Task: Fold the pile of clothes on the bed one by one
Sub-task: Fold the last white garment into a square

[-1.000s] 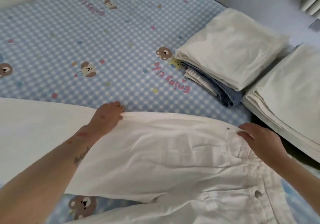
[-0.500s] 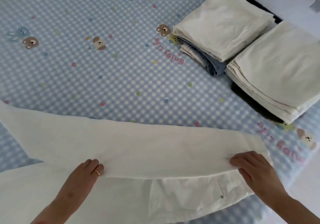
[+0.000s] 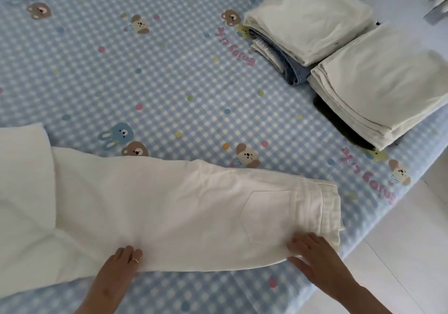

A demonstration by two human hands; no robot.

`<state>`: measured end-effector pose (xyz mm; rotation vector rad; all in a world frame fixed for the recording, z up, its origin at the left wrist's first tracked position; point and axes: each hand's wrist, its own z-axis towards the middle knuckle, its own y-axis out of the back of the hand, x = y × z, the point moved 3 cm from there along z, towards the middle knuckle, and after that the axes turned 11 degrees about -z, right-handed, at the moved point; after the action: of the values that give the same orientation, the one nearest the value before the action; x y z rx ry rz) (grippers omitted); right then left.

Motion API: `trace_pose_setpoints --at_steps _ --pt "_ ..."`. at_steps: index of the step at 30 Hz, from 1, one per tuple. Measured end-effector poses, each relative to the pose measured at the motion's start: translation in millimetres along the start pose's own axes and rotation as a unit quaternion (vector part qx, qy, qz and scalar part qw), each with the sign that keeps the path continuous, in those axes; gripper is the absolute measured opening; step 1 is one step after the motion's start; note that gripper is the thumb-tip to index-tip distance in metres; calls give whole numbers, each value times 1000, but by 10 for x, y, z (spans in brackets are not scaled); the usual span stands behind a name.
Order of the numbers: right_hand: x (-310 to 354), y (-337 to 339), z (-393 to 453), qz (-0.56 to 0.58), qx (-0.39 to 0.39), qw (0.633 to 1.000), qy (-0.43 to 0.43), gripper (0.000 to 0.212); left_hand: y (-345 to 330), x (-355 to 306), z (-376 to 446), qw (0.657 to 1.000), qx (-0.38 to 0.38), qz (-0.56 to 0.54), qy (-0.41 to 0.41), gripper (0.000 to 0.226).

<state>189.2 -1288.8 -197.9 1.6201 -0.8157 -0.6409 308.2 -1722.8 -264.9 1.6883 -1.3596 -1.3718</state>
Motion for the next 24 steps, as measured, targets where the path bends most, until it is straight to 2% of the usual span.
trace_pose_setpoints --at_steps 1,3,4,6,7,9,11,13,15,16,18,19,22,24 --pt "41 18 35 16 0 1000 -11 36 -28 0 -24 1000 2 -16 26 73" --pt "150 -1 194 18 -14 1000 -21 53 -17 -52 -49 998 -48 -37 31 63" --pt "222 -27 337 5 -22 1000 -16 57 -5 -89 -52 997 -47 -54 39 59" --pt "401 -99 680 -15 7 1000 1 57 -5 -102 -13 996 -26 -66 54 49" --pt "491 -129 845 -24 39 999 13 58 -13 -61 3 995 -14 -62 75 51" --pt "648 -219 1108 -37 87 995 21 66 -22 167 -53 987 -3 -61 146 60" --pt "769 -237 1215 -27 84 996 -1 67 30 446 -198 966 -42 -71 246 71" --pt "1048 -144 1310 21 64 998 3 61 106 695 -431 931 -54 -100 346 82" --pt "1449 -40 1460 81 39 995 44 63 214 801 -577 907 -55 -110 402 85" --pt "1718 27 1599 123 36 989 68 64 252 838 -627 903 -50 -117 409 83" --pt "2286 110 1945 208 40 974 82 54 379 885 -654 903 -90 -128 400 78" --pt "2582 135 2160 247 55 964 78 48 477 931 -658 891 -119 -152 411 73" --pt "3487 122 2842 333 111 934 69 50 640 1195 -636 845 -224 -191 447 42" --pt "4073 56 3235 376 160 911 49 55 682 1445 -569 822 -252 -220 460 62"
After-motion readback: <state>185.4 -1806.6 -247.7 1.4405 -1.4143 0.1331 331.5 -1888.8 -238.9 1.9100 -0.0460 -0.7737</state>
